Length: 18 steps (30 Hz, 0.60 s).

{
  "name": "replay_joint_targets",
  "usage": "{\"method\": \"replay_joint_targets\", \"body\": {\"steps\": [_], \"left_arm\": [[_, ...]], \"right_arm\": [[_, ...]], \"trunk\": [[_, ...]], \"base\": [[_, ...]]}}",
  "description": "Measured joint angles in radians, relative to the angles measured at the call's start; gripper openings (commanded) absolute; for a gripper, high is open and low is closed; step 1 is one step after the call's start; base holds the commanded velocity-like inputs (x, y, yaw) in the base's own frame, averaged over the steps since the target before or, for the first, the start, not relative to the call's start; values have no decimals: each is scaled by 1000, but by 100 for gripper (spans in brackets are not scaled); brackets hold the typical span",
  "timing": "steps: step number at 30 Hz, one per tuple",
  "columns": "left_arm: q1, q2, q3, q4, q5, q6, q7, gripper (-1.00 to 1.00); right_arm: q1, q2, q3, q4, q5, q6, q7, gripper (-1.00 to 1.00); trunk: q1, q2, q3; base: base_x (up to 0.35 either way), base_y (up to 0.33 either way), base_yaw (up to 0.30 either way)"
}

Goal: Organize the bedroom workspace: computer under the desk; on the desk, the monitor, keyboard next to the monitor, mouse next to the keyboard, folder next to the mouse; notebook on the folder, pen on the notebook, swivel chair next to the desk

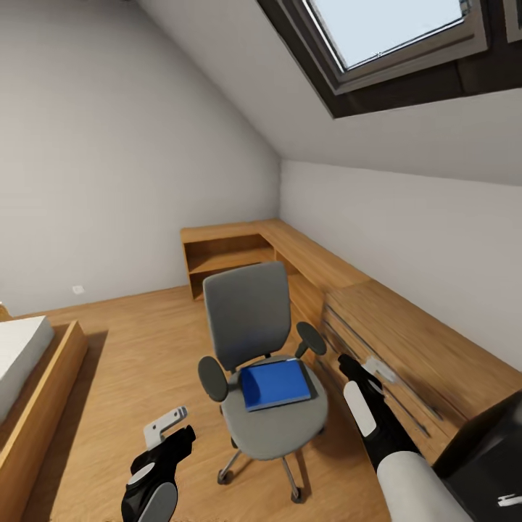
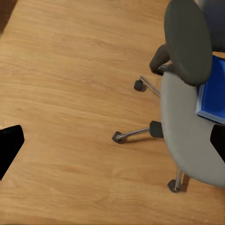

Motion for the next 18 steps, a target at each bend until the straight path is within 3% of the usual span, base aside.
{"method": "replay_joint_targets", "body": {"steps": [9, 18], "left_arm": [[0, 0, -1, 3, 0, -1, 1, 100], [0, 0, -2, 4, -2, -1, 2, 100]], "right_arm": [[0, 0, 1, 0, 1, 0, 0, 100], [1, 10, 18, -3, 45, 0, -1, 100]], "trunk": [[0, 0, 0], [0, 0, 0]], "base": [[0, 0, 258], [0, 0, 59]]}}
